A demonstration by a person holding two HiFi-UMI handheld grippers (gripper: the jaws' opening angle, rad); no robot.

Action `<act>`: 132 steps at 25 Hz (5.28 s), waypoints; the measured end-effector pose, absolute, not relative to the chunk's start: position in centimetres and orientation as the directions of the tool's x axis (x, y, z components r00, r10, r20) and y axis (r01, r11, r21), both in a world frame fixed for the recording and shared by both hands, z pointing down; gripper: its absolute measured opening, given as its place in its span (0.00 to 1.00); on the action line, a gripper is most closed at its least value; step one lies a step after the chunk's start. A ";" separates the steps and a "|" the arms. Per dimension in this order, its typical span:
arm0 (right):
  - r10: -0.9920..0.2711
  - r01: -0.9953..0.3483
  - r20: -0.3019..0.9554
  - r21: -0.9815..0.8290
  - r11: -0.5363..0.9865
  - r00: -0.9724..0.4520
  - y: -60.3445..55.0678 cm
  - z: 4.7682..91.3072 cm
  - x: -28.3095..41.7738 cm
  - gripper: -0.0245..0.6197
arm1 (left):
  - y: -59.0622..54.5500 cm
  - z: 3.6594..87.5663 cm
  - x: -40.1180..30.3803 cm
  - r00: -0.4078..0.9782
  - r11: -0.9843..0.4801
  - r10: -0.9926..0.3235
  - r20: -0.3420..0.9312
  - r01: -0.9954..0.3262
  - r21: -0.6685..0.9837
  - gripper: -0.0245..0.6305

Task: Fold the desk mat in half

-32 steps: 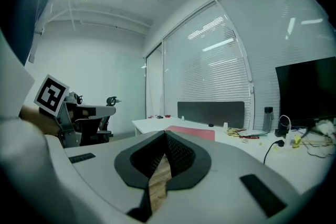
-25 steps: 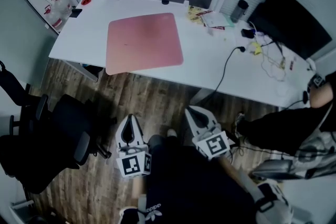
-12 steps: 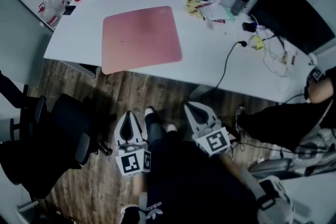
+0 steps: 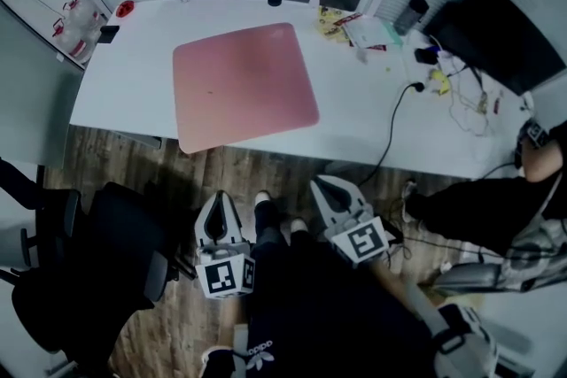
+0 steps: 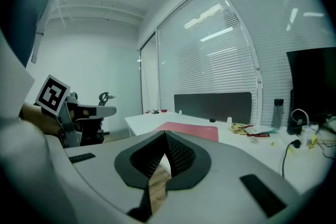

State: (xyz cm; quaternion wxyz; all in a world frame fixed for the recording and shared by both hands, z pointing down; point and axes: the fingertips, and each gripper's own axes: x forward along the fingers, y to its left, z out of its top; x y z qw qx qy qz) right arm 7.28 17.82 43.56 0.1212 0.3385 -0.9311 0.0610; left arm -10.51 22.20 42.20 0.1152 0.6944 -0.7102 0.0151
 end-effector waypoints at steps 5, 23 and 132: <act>-0.664 -0.686 0.243 -0.009 0.727 -0.707 13.9 42.7 4.0 0.04 | 17.4 41.5 -14.1 0.057 -0.038 -0.985 0.161 -0.992 0.119 0.04; -0.759 -0.797 0.282 -0.035 0.604 -0.587 9.8 44.4 0.7 0.04 | 10.8 44.5 -19.3 0.155 -0.120 -0.963 0.219 -0.979 0.166 0.04; -0.691 -0.768 0.377 -0.093 0.634 -0.616 -2.7 47.3 -3.9 0.04 | 11.0 68.0 -29.1 0.352 0.303 -0.554 0.754 -0.759 0.577 0.26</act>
